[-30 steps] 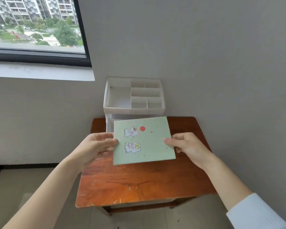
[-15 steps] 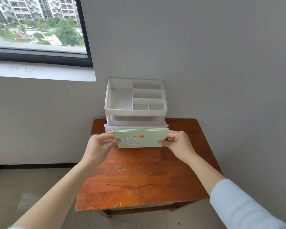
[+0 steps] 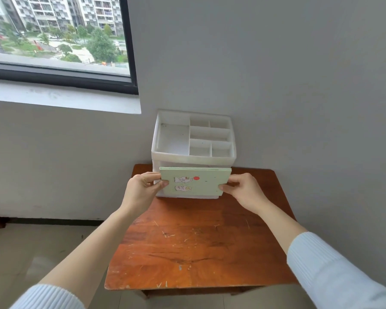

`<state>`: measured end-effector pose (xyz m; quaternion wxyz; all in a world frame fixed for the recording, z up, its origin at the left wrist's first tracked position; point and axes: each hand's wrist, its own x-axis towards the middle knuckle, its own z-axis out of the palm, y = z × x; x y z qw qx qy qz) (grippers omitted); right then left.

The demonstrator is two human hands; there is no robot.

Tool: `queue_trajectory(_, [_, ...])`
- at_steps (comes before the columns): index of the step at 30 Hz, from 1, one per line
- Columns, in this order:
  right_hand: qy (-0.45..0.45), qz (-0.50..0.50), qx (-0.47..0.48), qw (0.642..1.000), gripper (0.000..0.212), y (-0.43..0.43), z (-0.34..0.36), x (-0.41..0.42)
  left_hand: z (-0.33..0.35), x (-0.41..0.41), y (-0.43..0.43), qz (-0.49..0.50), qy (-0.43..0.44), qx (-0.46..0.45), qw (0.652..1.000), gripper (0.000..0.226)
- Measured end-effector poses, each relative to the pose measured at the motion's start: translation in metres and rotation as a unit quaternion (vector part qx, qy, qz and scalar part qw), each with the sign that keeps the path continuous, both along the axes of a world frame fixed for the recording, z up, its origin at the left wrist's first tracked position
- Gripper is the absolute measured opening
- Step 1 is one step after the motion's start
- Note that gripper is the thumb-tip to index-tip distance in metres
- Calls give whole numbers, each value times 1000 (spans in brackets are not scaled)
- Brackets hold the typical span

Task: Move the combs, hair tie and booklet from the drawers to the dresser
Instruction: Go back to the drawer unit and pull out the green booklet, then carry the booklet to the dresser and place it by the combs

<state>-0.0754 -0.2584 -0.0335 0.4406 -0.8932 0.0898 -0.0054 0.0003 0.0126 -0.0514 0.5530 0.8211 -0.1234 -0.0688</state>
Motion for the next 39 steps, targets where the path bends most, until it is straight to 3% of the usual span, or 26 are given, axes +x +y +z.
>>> queue_trajectory(7, [-18,62,90,994,27,19,36,-26,27,-66,30,63,29,-44,997,19])
queue_trajectory(12, [-25,151,172,973,24,55,50,-61,40,-157,67,140,50,-106,983,21])
queue_trajectory(16, [-16,249,189,950,24,106,45,-102,38,-260,104,247,65,-173,951,20])
queue_trajectory(21, [52,351,205,912,23,192,31,-171,35,-398,155,381,95,-157,906,14])
queue_trajectory(31, [93,573,151,800,18,425,41,-350,36,-660,279,637,55,-173,749,12])
queue_trajectory(39, [111,673,146,716,11,643,36,-590,42,-928,393,761,44,-197,616,5])
